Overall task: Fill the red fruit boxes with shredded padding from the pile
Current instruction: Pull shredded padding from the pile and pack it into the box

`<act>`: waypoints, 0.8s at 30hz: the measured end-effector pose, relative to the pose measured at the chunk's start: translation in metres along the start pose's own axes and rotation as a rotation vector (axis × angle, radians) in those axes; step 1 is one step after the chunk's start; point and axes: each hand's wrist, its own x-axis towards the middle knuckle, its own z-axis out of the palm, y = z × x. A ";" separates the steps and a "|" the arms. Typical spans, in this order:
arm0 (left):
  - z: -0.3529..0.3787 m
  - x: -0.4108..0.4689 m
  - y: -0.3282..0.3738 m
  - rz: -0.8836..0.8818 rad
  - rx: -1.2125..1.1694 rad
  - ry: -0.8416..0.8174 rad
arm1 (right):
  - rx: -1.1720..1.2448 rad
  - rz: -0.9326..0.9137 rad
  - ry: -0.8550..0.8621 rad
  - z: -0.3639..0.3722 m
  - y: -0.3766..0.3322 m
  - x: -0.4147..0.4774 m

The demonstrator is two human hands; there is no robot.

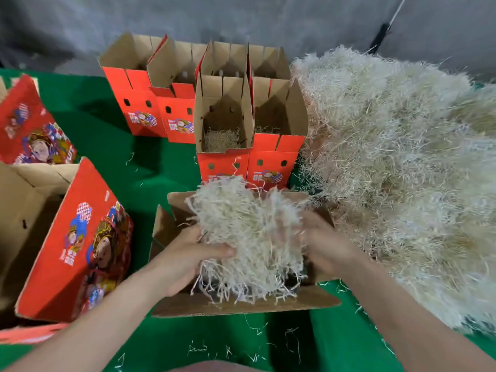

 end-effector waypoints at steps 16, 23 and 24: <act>0.011 0.005 0.008 0.074 -0.219 0.051 | -0.283 -0.159 -0.075 0.021 0.004 0.000; -0.015 -0.007 0.009 0.086 -0.013 0.141 | -0.220 -0.051 0.355 -0.019 0.002 -0.003; -0.019 -0.009 0.008 0.063 -0.019 0.170 | -0.171 -0.011 0.417 -0.026 0.002 -0.004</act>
